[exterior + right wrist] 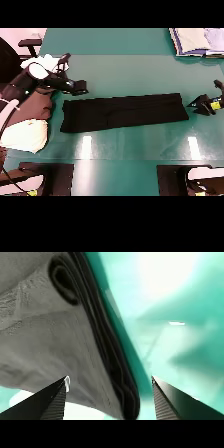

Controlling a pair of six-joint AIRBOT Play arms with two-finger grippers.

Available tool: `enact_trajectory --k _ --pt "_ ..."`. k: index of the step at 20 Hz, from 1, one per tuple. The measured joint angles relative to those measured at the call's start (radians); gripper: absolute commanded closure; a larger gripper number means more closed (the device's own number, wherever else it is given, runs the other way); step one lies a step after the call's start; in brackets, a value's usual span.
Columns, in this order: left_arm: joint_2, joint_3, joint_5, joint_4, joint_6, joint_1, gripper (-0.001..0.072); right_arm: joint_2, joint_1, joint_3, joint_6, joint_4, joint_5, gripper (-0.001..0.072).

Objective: Fold the shirts.

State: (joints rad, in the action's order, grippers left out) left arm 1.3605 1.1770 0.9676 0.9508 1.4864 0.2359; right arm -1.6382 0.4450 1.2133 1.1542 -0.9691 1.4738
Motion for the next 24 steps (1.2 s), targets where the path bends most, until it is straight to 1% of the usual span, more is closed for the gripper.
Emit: enact_trajectory --k 2,3,4,5,6,7,8,13,16,19,24 --pt "0.032 0.01 -0.023 -0.009 0.015 0.06 0.0685 -0.047 -0.025 0.008 -0.017 0.034 0.005 0.0269" --pt "0.051 0.017 -0.035 -0.011 0.023 0.087 0.0685 -0.068 -0.045 0.017 -0.022 0.048 0.01 0.0362" --pt "0.074 0.026 -0.044 -0.015 0.031 0.114 0.0685 -0.084 -0.067 0.028 -0.026 0.049 0.01 0.0425" --pt "0.096 0.035 -0.055 -0.02 0.037 0.138 0.0685 -0.098 -0.093 0.042 -0.03 0.05 0.01 0.0521" --pt "0.12 0.045 -0.063 -0.022 0.04 0.16 0.0685 -0.106 -0.119 0.054 -0.032 0.048 0.004 0.0574" --pt "0.146 0.058 -0.069 -0.026 0.044 0.182 0.0685 -0.108 -0.142 0.069 -0.034 0.045 -0.005 0.0584" --pt "0.171 0.074 -0.079 -0.032 0.047 0.202 0.0685 -0.103 -0.159 0.084 -0.035 0.046 -0.008 0.0689" --pt "0.293 0.171 -0.097 -0.054 0.057 0.285 0.0685 0.023 -0.238 0.165 -0.038 0.072 0.018 0.0695" --pt "0.362 0.243 -0.11 -0.066 0.058 0.327 0.0685 0.137 -0.295 0.208 -0.031 0.172 0.028 0.0695" --pt "0.422 0.306 -0.109 -0.074 0.061 0.359 0.0685 0.234 -0.372 0.259 -0.004 0.255 0.027 0.0695" --pt "0.469 0.348 -0.102 -0.085 0.068 0.379 0.0685 0.319 -0.517 0.346 0.051 0.305 -0.003 0.0695"
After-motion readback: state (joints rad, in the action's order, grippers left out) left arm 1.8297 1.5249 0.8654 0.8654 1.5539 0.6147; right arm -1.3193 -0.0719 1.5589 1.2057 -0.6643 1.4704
